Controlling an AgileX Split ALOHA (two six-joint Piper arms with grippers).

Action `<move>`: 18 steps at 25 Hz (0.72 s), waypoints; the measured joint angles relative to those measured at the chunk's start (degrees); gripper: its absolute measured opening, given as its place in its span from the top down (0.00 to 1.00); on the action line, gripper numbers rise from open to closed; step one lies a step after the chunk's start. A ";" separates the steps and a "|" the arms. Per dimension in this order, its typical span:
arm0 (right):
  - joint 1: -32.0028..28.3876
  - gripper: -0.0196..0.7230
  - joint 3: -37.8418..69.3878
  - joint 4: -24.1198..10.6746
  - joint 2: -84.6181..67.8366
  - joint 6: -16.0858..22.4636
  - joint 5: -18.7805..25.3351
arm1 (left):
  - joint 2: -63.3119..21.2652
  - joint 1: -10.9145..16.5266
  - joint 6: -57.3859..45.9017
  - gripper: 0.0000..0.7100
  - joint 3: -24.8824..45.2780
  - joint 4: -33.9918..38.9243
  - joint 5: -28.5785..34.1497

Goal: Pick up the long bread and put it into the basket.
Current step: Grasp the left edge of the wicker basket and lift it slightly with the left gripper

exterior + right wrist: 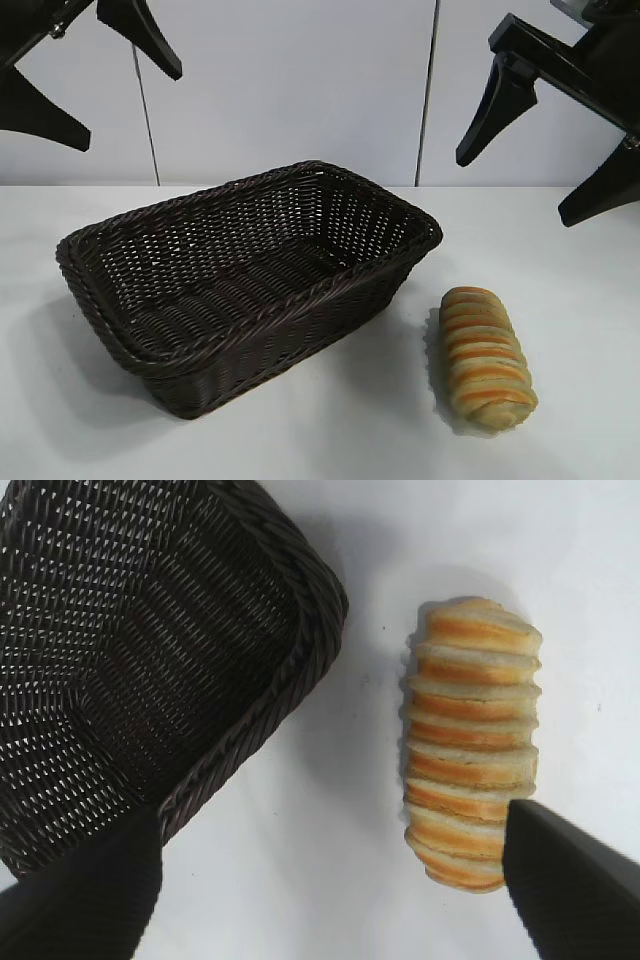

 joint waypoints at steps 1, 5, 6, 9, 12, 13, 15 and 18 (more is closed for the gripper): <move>0.00 0.08 0.00 0.00 0.00 0.00 0.00 | 0.00 0.06 -0.34 0.04 0.00 0.11 0.94; 0.00 0.08 0.00 0.00 0.00 0.00 0.00 | -1.69 -0.06 -5.70 0.04 3.13 3.60 2.32; 0.00 0.08 0.00 0.00 0.00 0.00 0.00 | -2.45 -0.21 -7.41 0.04 4.87 5.32 2.21; 0.00 0.08 0.00 0.00 0.00 -0.13 0.05 | -4.09 -0.21 -12.23 0.04 10.72 9.75 1.31; 0.00 0.08 0.00 0.00 0.00 -0.13 0.10 | -4.52 -0.21 -14.84 0.04 16.03 12.56 -0.65; 0.00 0.08 0.00 0.00 0.00 -0.13 0.16 | -4.58 -0.21 -15.04 0.04 17.56 12.92 -1.68; 0.00 0.08 0.00 0.00 0.00 -0.13 0.21 | -4.62 -0.21 -15.26 0.04 19.50 13.10 -3.61; 0.00 0.08 0.00 0.00 0.00 -0.13 0.21 | -4.62 -0.21 -15.26 0.04 21.13 12.98 -6.54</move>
